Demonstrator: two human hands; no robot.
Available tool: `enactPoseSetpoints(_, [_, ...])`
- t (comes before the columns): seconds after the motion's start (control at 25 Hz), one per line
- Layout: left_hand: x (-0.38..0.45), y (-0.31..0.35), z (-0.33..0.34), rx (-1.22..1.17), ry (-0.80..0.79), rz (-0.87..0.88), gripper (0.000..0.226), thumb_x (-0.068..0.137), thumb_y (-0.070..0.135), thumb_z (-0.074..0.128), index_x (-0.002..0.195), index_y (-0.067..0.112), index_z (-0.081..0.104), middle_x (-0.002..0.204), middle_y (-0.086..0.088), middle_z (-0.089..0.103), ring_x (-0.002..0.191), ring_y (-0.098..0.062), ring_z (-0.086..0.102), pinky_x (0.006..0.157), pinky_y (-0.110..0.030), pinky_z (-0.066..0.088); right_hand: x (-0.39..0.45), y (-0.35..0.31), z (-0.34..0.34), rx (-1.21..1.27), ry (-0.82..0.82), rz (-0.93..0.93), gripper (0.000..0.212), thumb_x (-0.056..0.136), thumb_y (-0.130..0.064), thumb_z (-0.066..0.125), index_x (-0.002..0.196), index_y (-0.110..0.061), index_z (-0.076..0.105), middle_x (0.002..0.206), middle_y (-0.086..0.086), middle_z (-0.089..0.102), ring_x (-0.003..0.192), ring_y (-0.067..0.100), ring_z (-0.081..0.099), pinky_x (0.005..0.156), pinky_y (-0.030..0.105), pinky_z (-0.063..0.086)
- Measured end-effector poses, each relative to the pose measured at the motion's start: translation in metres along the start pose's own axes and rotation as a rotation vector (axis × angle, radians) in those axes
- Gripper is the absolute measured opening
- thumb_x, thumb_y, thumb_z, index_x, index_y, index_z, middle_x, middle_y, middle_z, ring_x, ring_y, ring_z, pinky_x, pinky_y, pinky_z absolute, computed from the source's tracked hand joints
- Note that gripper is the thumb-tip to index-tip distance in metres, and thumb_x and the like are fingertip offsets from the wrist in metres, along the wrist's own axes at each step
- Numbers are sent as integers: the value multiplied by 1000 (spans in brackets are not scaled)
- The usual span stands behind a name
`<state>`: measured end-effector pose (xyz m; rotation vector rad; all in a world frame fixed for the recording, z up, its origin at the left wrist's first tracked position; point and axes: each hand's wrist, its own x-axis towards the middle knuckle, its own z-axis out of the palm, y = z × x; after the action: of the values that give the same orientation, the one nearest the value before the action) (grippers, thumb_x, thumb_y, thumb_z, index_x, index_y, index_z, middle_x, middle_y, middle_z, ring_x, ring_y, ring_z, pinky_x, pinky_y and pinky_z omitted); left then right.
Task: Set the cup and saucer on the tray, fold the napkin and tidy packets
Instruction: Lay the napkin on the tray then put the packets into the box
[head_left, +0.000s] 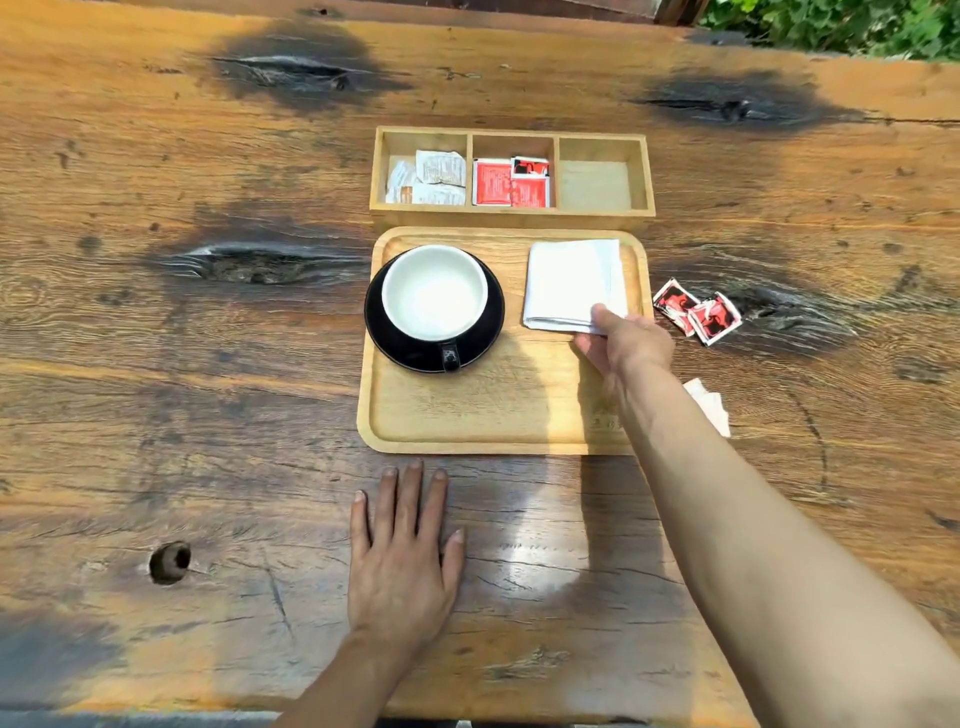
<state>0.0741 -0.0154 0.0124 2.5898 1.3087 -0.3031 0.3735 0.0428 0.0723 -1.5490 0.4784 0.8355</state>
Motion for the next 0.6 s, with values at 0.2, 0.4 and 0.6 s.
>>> enactPoseSetpoints(0.2, [0, -1, 0, 5, 12, 15, 63, 94, 48, 31, 148, 16, 36, 154, -12, 39, 143, -30, 24, 116, -54, 15, 2, 3, -1, -194, 70, -127, 48, 76, -19, 79, 118, -8, 60, 96, 8, 72, 64, 18, 69, 58, 26, 59])
enactPoseSetpoints(0.4, [0, -1, -2, 5, 8, 20, 63, 94, 48, 31, 147, 16, 37, 152, -13, 41, 141, -33, 34, 115, -54, 17, -4, 6, -10, -280, 108, -181, 37, 78, -25, 75, 111, -16, 61, 101, 3, 67, 86, 23, 69, 81, 39, 59])
enactPoseSetpoints(0.6, [1, -1, -1, 1, 19, 15, 64, 92, 48, 33, 148, 17, 36, 153, -12, 40, 142, -33, 35, 115, -54, 15, -16, 7, -35, -201, 107, -200, 24, 88, -12, 62, 112, -10, 62, 95, 6, 69, 71, 19, 66, 76, 35, 60])
